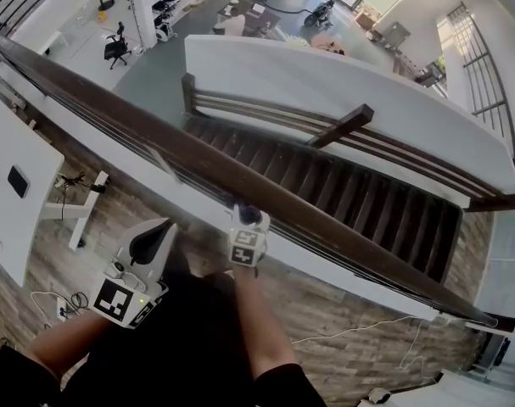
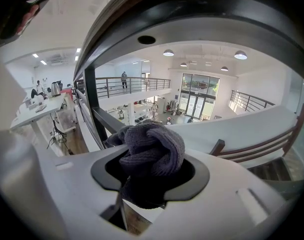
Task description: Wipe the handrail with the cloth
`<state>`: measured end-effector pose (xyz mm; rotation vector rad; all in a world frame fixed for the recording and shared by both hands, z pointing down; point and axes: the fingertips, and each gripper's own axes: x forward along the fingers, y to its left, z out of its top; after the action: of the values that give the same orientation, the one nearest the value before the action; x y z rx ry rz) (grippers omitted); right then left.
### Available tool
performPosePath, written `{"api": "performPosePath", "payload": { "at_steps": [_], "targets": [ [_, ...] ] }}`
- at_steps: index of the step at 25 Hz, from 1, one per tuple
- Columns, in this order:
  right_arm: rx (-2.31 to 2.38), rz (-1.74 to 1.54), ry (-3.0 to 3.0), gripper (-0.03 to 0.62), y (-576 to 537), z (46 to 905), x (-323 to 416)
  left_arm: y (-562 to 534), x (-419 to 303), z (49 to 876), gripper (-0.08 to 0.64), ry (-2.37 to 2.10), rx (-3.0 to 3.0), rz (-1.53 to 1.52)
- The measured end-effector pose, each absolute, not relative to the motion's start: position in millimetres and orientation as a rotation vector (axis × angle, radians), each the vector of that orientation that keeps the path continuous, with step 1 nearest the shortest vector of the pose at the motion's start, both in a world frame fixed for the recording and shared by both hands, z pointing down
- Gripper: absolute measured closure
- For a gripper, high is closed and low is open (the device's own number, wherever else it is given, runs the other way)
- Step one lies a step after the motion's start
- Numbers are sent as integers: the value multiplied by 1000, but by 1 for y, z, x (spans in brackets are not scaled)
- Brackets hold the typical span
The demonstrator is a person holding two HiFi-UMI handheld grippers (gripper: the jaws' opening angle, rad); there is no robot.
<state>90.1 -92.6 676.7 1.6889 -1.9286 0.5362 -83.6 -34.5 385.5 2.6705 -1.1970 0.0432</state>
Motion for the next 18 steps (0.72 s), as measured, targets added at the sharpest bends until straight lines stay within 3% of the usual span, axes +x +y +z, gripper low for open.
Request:
{"api": "performPosePath", "payload": {
  "at_steps": [18],
  "targets": [
    [1706,580,-1907,407,-70,680,142,-18,-45,379,560,-1218,2659,46]
  ]
}}
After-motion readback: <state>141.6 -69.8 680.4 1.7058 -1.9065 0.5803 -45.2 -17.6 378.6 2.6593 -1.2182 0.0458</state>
